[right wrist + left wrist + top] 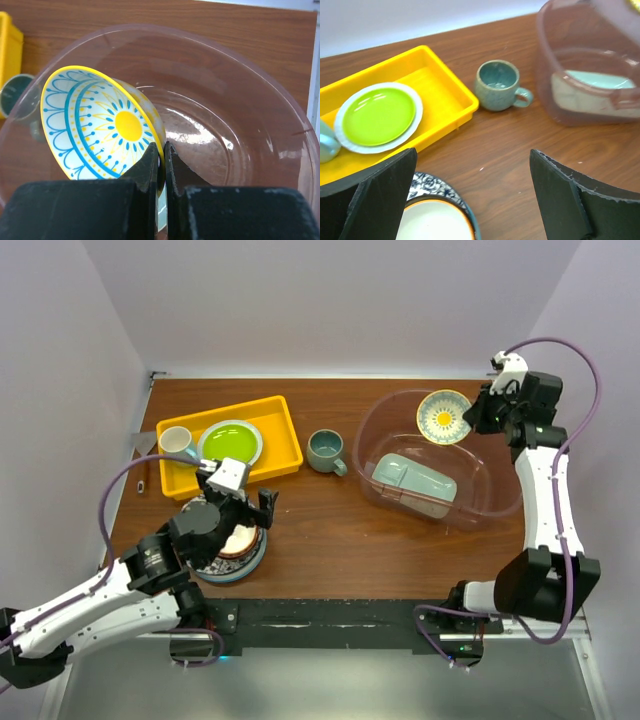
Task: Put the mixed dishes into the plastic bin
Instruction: Place the bowl in the plastic bin.
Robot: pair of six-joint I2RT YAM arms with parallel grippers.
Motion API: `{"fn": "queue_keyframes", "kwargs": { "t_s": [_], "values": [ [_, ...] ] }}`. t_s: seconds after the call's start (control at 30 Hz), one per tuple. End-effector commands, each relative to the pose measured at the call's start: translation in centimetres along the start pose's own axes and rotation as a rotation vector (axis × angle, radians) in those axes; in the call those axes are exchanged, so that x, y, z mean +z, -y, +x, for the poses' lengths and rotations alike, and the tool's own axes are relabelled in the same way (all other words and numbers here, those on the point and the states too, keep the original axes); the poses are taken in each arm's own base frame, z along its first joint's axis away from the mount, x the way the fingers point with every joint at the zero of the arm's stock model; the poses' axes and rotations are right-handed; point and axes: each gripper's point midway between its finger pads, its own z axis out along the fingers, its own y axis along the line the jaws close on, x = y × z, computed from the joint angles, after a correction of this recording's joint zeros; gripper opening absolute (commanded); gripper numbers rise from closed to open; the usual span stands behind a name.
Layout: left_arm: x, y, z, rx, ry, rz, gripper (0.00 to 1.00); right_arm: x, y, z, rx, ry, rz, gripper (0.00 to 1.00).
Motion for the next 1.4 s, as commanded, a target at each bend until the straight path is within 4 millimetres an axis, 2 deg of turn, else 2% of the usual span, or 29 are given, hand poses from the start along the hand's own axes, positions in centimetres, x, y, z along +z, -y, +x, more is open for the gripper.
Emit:
{"fn": "queue_keyframes", "kwargs": {
  "t_s": [0.0, 0.2, 0.4, 0.9, 0.97, 1.0, 1.2, 1.37],
  "values": [
    [1.0, -1.2, 0.9, 0.082, -0.036, -0.069, 1.00, 1.6, 1.8, -1.8, 0.115, 0.101, 0.068, 0.00],
    [2.2, -1.1, 2.2, 0.106, -0.102, -0.069, 0.99, 2.8, 4.4, 0.2, 0.208, 0.087, 0.163, 0.00],
    [2.0, -1.2, 2.0, 0.091, -0.094, -0.065, 0.99, 3.8, 5.7, 1.6, 0.287, 0.082, 0.204, 0.00],
    [1.9, -1.5, 1.8, 0.080, -0.086, -0.065, 0.99, 6.0, 10.3, 5.6, 0.494, 0.053, 0.441, 0.00],
    [1.9, -1.5, 1.9, 0.080, -0.087, -0.067, 0.99, 6.4, 10.4, 5.8, 0.509, 0.048, 0.442, 0.00],
    [1.9, -1.5, 1.9, 0.080, -0.087, -0.067, 0.99, 7.1, 10.5, 6.8, 0.521, 0.019, 0.440, 0.00],
    [1.9, -1.6, 1.9, 0.080, -0.089, -0.070, 0.99, 9.0, 11.0, 9.3, 0.547, -0.061, 0.452, 0.00],
    [2.0, -1.7, 1.9, 0.077, -0.088, -0.072, 0.99, 10.1, 11.6, 10.9, 0.556, -0.107, 0.470, 0.00]
  ]
}}
